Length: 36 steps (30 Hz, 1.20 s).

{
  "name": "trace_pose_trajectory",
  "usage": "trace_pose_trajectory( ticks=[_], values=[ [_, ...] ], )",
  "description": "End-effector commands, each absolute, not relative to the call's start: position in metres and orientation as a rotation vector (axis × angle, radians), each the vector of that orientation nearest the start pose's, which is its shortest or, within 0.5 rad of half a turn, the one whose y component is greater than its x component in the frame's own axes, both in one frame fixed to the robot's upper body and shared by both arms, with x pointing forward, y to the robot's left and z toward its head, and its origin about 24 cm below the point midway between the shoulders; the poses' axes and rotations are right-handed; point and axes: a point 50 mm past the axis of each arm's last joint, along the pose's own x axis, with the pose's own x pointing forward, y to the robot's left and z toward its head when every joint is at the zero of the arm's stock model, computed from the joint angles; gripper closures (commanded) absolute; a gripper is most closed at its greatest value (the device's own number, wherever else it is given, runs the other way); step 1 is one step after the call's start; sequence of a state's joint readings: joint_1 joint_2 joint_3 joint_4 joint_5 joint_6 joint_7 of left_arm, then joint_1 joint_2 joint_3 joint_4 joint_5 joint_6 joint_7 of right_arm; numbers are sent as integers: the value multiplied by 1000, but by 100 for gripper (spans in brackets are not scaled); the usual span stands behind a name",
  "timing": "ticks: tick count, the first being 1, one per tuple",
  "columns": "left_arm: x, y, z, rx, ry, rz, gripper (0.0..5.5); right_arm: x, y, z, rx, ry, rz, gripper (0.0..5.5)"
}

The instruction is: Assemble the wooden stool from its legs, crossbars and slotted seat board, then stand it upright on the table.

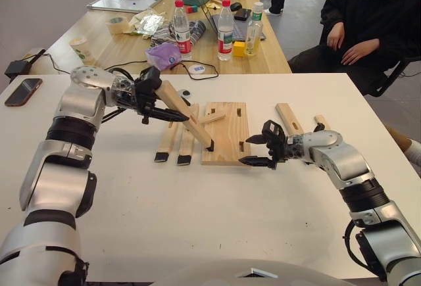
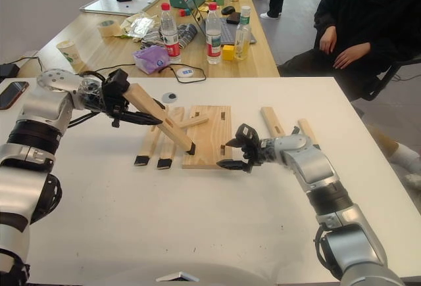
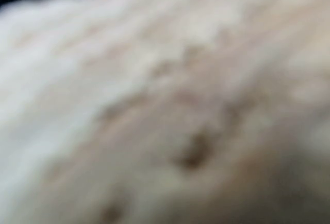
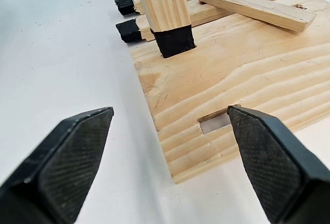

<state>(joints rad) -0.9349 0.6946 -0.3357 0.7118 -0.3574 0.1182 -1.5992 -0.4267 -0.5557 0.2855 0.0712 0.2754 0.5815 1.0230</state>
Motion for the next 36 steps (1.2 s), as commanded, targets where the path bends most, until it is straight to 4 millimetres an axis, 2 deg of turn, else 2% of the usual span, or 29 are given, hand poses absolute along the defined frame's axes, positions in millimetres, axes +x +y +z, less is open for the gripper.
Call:
trace_pose_trajectory(
  ticks=[1, 3, 6, 9, 11, 15, 17, 20, 22, 29, 32, 36],
  values=[
    [333, 208, 128, 557, 762, -1450, 349, 283, -142, 80, -205, 487, 1185, 141],
    [330, 199, 126, 598, 807, -1454, 349, 282, -141, 78, -198, 485, 1179, 141],
    [327, 172, 131, 550, 794, -1456, 349, 280, -141, 76, -186, 485, 1169, 141],
    [323, 153, 130, 526, 789, -1440, 349, 278, -140, 75, -174, 486, 1161, 141],
    [318, 148, 113, 529, 837, -1404, 349, 277, -140, 74, -163, 484, 1151, 141],
    [292, 160, 61, 478, 1018, -1358, 349, 275, -138, 72, -149, 480, 1141, 141],
    [274, 162, 51, 431, 1048, -1386, 349, 274, -139, 71, -145, 482, 1140, 141],
    [253, 165, 61, 372, 1020, -1467, 349, 273, -140, 70, -139, 485, 1129, 141],
    [248, 168, 68, 369, 986, -1476, 349, 273, -141, 68, -133, 484, 1116, 141],
    [262, 153, 93, 295, 736, -1437, 349, 276, -140, 69, -135, 476, 1115, 141],
    [267, 150, 106, 227, 659, -1402, 272, 276, -141, 69, -138, 477, 1114, 141],
    [266, 147, 125, 181, 555, -1387, 272, 275, -142, 68, -140, 481, 1115, 141]
  ],
)
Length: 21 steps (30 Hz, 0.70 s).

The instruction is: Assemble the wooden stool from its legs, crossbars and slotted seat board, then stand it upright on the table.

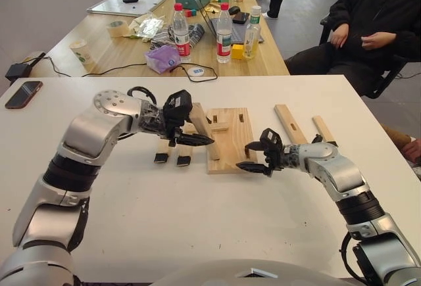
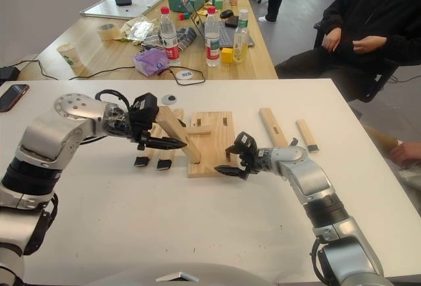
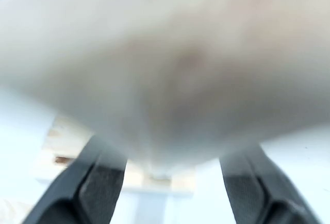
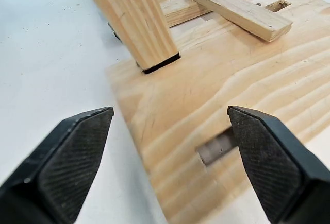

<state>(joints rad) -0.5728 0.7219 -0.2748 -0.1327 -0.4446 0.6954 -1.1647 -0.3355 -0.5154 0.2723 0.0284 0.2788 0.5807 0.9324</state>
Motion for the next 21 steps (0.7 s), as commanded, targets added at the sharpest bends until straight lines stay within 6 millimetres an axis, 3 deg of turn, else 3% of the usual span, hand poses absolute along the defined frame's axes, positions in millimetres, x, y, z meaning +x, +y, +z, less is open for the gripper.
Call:
trace_pose_trajectory(
  ticks=[1, 5, 10, 12, 15, 18, 21],
  values=[
    [267, 151, 133, 154, 520, -1371, 272, 275, -142, 68, -141, 482, 1115, 141],
    [266, 176, 175, 8, 342, -1277, 272, 273, -145, 68, -140, 490, 1111, 141],
    [264, 199, 192, -116, 226, -1118, 272, 269, -146, 67, -137, 501, 1113, 141],
    [268, 207, 185, -238, 278, -969, 272, 270, -146, 68, -138, 498, 1111, 141],
    [275, 216, 159, -592, 359, -696, 272, 269, -151, 68, -131, 497, 1086, 141],
    [277, 208, 122, -957, 408, -466, 272, 267, -152, 67, -122, 501, 1073, 141],
    [276, 196, 98, -1200, 454, -267, 272, 266, -153, 66, -117, 503, 1068, 141]
  ],
)
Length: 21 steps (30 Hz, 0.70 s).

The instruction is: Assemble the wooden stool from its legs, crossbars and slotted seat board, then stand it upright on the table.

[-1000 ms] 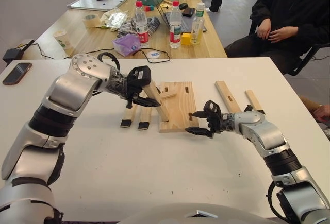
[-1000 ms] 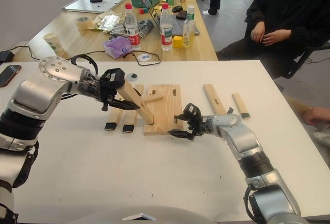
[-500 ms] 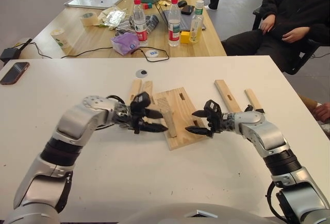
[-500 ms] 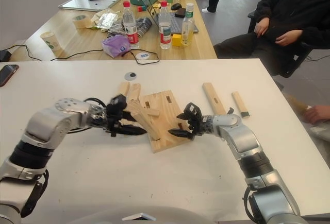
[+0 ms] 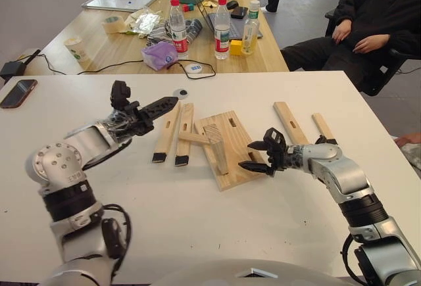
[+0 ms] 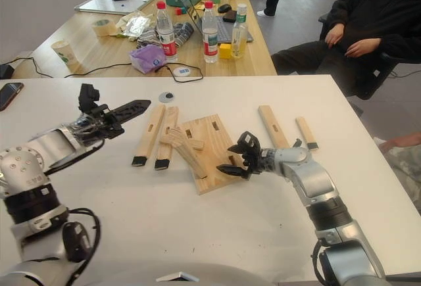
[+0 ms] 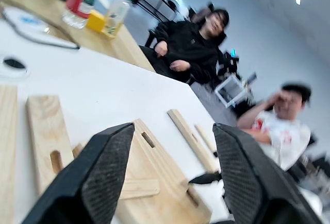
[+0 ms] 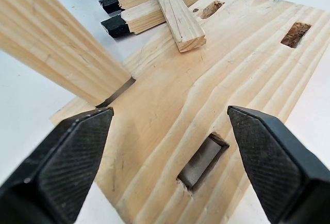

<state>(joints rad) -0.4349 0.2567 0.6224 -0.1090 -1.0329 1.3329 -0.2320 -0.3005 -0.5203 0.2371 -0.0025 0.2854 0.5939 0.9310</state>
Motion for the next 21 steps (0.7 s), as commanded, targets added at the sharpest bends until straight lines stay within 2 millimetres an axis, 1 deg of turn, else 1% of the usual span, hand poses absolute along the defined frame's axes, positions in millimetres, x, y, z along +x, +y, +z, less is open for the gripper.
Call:
trace_pose_trajectory(
  ticks=[1, 4, 7, 9, 12, 15, 16, 18, 20, 21],
  values=[
    [276, 195, 93, -1252, 470, -180, 272, 266, -153, 66, -117, 504, 1065, 141],
    [273, 187, 83, -1403, 543, 41, 272, 265, -154, 65, -114, 505, 1057, 141],
    [264, 174, 79, -1504, 638, 169, 272, 263, -153, 62, -108, 505, 1049, 141],
    [254, 167, 78, -1559, 692, 220, 272, 260, -154, 60, -102, 508, 1039, 141],
    [240, 159, 79, -1619, 789, 269, 272, 257, -156, 56, -93, 512, 1019, 141],
    [233, 157, 84, -1658, 865, 275, 272, 254, -155, 54, -84, 513, 1009, 141],
    [231, 153, 83, -1672, 906, 261, 272, 253, -154, 53, -83, 515, 1007, 141],
    [228, 138, 82, -1695, 981, 218, 272, 252, -153, 51, -82, 517, 1008, 141],
    [224, 128, 75, -1688, 1048, 211, 272, 252, -152, 51, -83, 518, 1011, 141],
    [221, 126, 70, -1678, 1070, 220, 272, 252, -152, 51, -84, 518, 1012, 141]
  ],
)
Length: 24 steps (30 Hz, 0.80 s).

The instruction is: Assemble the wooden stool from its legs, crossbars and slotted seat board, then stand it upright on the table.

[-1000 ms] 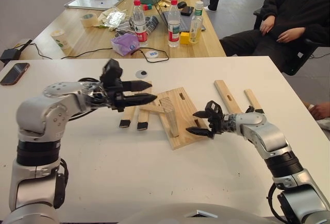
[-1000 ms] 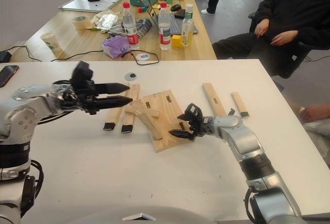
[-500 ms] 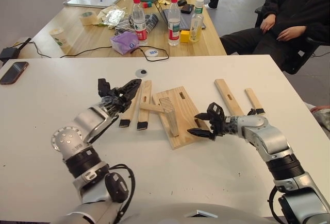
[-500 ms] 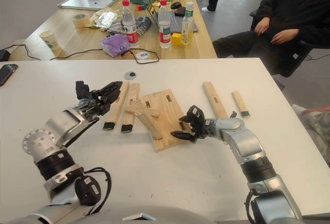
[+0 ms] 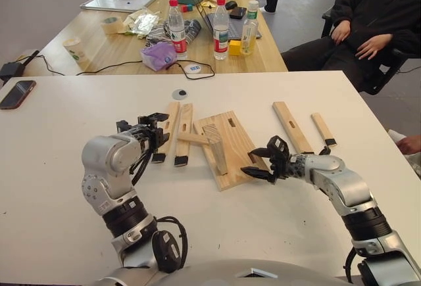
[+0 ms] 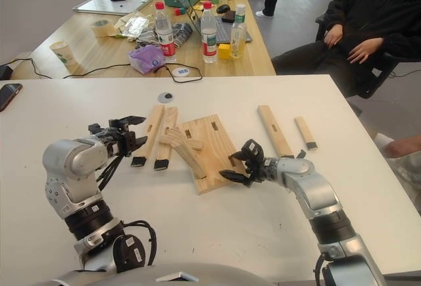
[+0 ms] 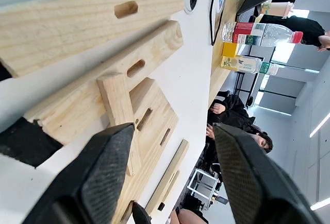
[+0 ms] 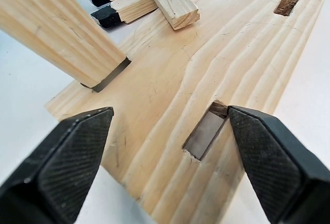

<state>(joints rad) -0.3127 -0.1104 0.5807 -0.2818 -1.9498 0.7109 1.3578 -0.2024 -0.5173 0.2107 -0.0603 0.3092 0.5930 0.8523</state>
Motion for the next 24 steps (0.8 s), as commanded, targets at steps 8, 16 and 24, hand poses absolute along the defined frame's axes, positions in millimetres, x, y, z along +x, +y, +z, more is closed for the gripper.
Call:
trace_pose_trajectory(
  ticks=[8, 16, 24],
  values=[
    [242, 131, 55, -1727, 1011, 170, 272, 257, -150, 53, -96, 518, 1033, 141],
    [252, 110, 82, -1754, 966, 55, 272, 260, -150, 53, -102, 515, 1037, 141],
    [268, 119, 79, -1750, 912, 58, 272, 262, -147, 53, -98, 512, 1041, 141]
  ],
)
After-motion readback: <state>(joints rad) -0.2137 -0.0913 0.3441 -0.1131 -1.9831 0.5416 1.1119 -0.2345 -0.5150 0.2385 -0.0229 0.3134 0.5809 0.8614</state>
